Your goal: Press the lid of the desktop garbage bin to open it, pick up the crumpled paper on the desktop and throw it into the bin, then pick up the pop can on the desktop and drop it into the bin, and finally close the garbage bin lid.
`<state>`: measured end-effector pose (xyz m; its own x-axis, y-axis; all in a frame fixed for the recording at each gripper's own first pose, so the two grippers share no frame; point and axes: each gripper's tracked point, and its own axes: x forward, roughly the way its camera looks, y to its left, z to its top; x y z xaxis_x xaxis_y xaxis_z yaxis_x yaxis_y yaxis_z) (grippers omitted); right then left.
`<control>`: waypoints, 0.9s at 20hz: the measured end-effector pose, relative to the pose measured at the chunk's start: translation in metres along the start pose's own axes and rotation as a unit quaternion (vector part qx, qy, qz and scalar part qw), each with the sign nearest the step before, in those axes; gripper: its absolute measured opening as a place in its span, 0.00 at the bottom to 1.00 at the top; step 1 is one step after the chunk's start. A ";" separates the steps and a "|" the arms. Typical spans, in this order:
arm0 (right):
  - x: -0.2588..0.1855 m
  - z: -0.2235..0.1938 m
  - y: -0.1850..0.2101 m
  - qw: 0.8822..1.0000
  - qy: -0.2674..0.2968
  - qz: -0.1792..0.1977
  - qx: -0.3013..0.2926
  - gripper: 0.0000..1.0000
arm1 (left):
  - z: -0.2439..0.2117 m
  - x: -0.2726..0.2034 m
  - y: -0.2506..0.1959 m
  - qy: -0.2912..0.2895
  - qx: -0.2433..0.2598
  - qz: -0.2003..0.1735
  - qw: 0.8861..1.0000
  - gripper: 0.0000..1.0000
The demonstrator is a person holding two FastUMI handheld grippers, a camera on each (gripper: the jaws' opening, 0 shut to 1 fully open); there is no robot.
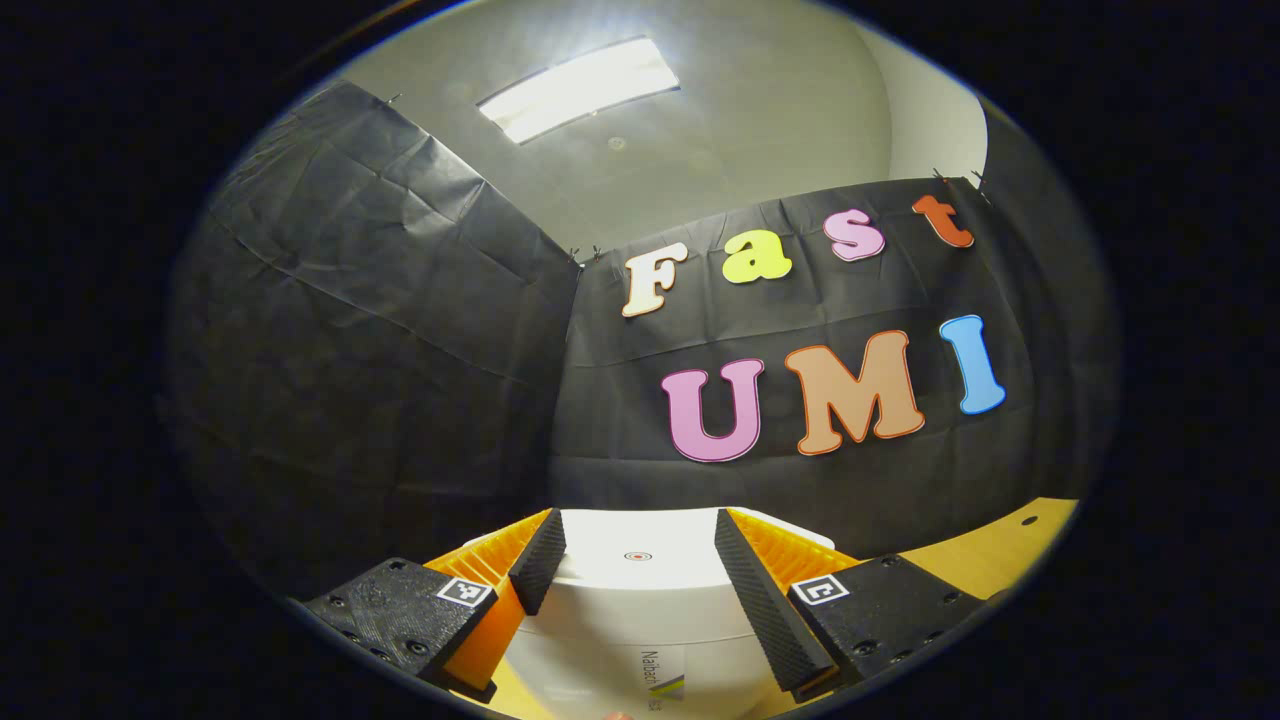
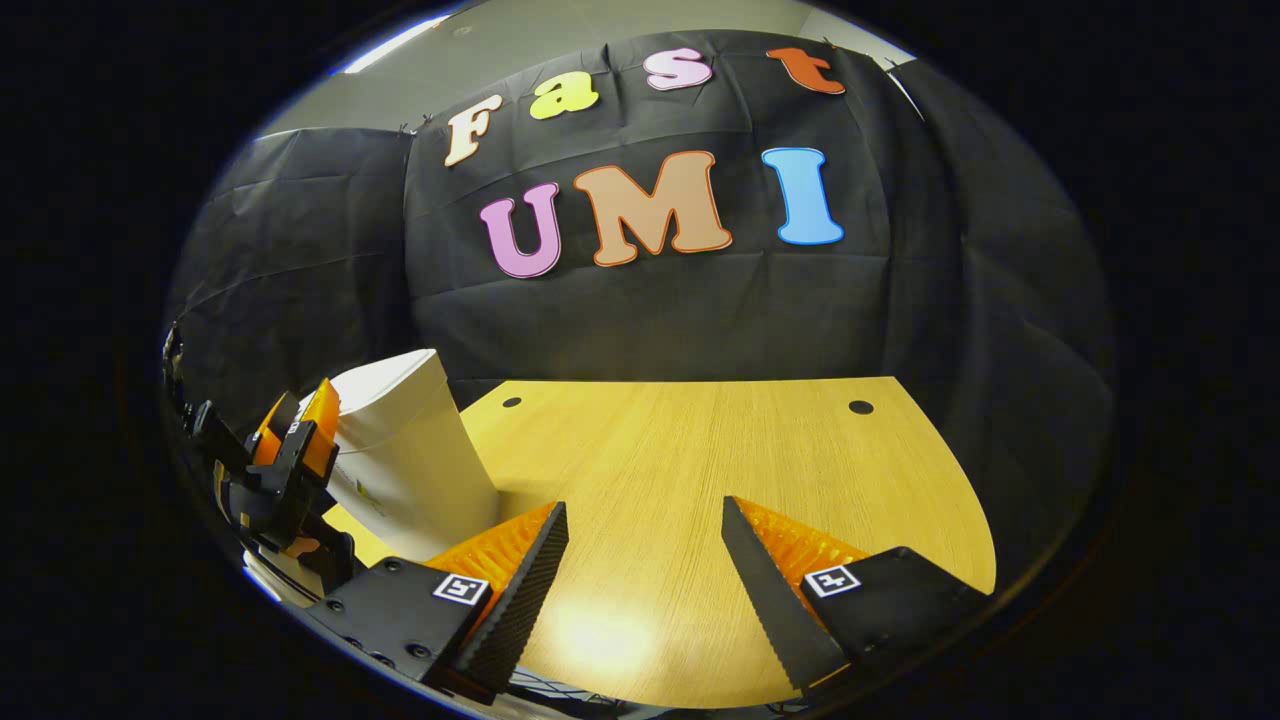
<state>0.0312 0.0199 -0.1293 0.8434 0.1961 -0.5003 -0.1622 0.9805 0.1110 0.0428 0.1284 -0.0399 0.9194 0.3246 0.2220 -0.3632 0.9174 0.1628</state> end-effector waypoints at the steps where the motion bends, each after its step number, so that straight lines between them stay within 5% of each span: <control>1: 0.000 0.002 0.000 1.000 -0.001 0.000 0.000 0.98 | 0.004 -0.001 0.000 -0.008 -0.001 -0.002 1.000 0.93; 10: -0.010 0.015 -0.002 0.999 -0.029 -0.008 0.012 0.98 | 0.013 0.003 0.002 0.013 -0.036 -0.004 0.999 0.91; 12: -0.011 0.018 -0.004 0.999 -0.036 -0.012 0.011 0.98 | 0.052 0.005 0.000 -0.031 -0.020 -0.009 0.999 0.92; 15: -0.014 0.028 -0.003 0.999 -0.050 -0.012 0.015 0.98 | 0.103 0.003 -0.030 -0.101 0.006 -0.062 0.993 0.92; 18: -0.017 0.031 -0.001 0.998 -0.066 -0.013 0.015 0.98 | 0.109 -0.004 -0.066 -0.095 -0.004 -0.123 0.988 0.91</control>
<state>0.0329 0.0148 -0.0947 0.9075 0.1648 -0.3863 -0.1253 0.9841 0.1255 0.0465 0.0415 0.0529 0.9348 0.0438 0.3525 -0.1307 0.9652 0.2266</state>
